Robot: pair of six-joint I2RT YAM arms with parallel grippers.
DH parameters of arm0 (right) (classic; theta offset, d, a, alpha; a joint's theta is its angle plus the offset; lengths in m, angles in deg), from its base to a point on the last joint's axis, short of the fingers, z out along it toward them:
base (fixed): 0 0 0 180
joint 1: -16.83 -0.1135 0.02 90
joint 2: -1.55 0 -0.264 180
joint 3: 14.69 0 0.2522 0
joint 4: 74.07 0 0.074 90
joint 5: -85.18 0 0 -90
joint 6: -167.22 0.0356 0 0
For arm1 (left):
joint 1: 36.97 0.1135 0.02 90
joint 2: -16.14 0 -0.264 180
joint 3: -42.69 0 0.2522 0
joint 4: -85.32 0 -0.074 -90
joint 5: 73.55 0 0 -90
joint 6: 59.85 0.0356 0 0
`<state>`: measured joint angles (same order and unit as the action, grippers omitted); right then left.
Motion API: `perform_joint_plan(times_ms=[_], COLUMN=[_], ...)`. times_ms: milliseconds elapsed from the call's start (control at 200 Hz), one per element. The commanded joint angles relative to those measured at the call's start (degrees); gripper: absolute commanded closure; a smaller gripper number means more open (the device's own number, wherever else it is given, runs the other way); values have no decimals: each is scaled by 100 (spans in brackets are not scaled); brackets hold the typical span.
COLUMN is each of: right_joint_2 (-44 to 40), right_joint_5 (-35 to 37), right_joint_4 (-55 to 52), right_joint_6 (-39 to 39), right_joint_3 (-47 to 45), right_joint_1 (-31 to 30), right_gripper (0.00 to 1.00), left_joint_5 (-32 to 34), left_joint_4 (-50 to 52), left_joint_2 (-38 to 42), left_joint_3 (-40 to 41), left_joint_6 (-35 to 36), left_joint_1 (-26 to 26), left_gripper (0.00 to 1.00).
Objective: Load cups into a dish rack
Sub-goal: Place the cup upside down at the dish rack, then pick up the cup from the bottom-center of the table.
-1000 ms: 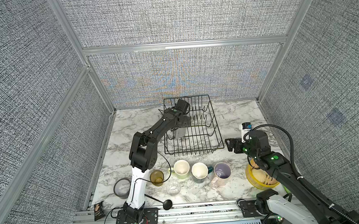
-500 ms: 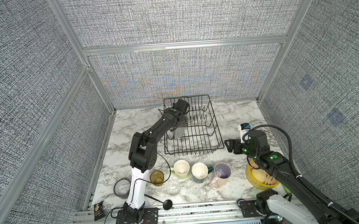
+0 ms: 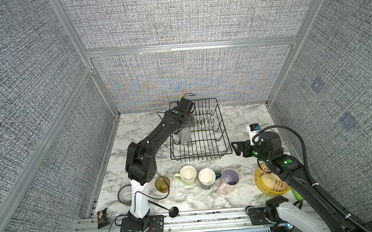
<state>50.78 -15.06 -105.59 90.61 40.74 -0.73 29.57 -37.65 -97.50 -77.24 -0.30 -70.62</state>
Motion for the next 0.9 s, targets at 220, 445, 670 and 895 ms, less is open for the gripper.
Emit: perform_joint_plan(times_ms=[220, 445, 670, 895], right_joint_2=[1026, 1729, 2855, 3922], right_joint_5=[-1761, -1435, -875, -885], right_joint_4=[-1039, -1534, -1718, -1875], right_joint_6=[-1018, -1796, -2534, -2535], right_joint_3=[1152, 1885, 2608, 3276], right_joint_1=[-884, -2193, -3563, -4252], right_gripper=[15, 25, 28, 35], left_joint_5=[-565, -313, -557, -557], left_joint_4=[-199, 349, 466, 390], left_joint_2=[1992, 3212, 3946, 4169], left_joint_3=[1981, 3040, 3688, 4001], left_joint_6=[-240, -356, -461, -548], left_joint_1=[-23, 110, 680, 937], left_gripper=[10, 7, 5, 3])
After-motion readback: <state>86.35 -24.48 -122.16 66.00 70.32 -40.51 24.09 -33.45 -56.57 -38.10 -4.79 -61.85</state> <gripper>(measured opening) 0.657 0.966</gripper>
